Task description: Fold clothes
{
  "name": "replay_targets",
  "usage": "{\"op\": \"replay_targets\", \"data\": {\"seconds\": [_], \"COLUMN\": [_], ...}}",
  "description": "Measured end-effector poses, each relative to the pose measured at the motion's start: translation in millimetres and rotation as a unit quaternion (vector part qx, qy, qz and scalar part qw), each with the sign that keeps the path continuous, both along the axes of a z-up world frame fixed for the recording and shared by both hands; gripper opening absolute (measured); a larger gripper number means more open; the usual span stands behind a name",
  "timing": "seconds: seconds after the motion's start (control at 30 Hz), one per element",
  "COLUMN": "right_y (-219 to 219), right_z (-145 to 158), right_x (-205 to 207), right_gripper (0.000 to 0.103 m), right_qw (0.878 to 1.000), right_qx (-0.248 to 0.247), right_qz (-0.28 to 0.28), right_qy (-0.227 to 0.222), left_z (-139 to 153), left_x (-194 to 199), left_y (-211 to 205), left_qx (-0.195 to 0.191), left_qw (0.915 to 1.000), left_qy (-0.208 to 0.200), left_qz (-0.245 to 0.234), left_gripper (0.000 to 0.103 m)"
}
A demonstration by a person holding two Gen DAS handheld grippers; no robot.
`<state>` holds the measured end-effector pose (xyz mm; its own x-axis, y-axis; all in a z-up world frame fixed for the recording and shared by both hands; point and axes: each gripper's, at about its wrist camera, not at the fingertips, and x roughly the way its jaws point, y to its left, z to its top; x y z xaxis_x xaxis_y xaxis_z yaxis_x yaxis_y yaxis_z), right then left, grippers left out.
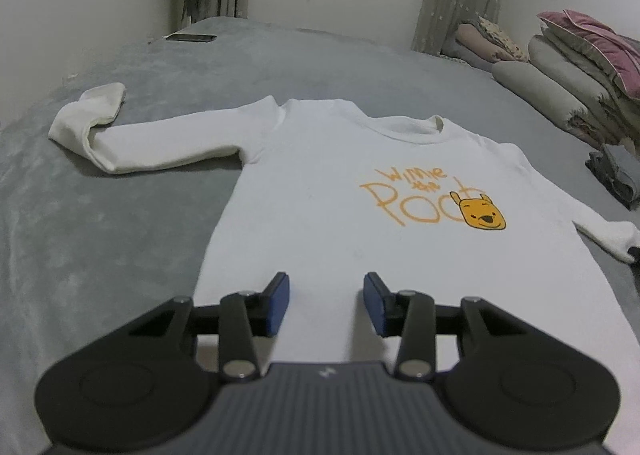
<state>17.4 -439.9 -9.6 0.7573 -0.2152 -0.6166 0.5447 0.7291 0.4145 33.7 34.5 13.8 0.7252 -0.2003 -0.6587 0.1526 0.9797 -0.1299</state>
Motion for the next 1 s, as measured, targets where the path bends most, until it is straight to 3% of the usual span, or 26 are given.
{"op": "replay_targets", "data": {"seconds": [0.13,0.27,0.37,0.47,0.67,0.77,0.8,0.87,0.97,1.0], "right_y": [12.3,26.3,42.1,67.5,148.7,206.7,229.7,278.1,350.2,363.9], "right_z": [13.3,26.6,29.0,41.6,101.0,125.0,125.8,100.3,61.6,41.9], "right_x": [6.5,14.2,20.2,26.5,51.7,57.4,55.4,39.6,16.0,11.7], "right_gripper": [0.005,0.005,0.005,0.005,0.005,0.005,0.005,0.005,0.005,0.005], "right_qw": [0.997,0.984,0.974,0.953,0.895,0.867,0.851,0.816,0.748,0.732], "right_qx": [-0.077,-0.162,-0.218,-0.298,-0.425,-0.431,-0.434,-0.449,-0.463,-0.462], "right_qz": [-0.001,0.0,0.005,0.021,0.115,0.199,0.239,0.328,0.456,0.489], "right_qy": [0.031,0.066,0.061,0.037,-0.076,-0.154,-0.172,-0.159,-0.135,-0.11], "left_z": [-0.6,-0.5,-0.8,0.4,8.2,18.0,21.6,27.2,28.9,28.6], "left_x": [0.7,0.6,0.5,1.6,2.7,4.3,5.0,6.0,7.4,7.9], "left_y": [1.0,1.5,1.8,3.8,19.2,43.4,55.2,81.5,111.0,117.7], "left_qx": [0.005,0.006,0.005,-0.004,-0.04,-0.077,-0.091,-0.116,-0.132,-0.137], "left_qw": [1.0,1.0,1.0,1.0,0.9992,0.9965,0.9946,0.9897,0.9842,0.9827], "left_qy": [0.0,-0.001,-0.001,0.002,0.003,-0.006,-0.01,-0.017,-0.021,-0.02], "left_qz": [-0.002,-0.003,-0.004,-0.004,0.007,0.034,0.049,0.082,0.116,0.123], "left_gripper": [0.038,0.038,0.038,0.039,0.039,0.041,0.042,0.043,0.043,0.043]}}
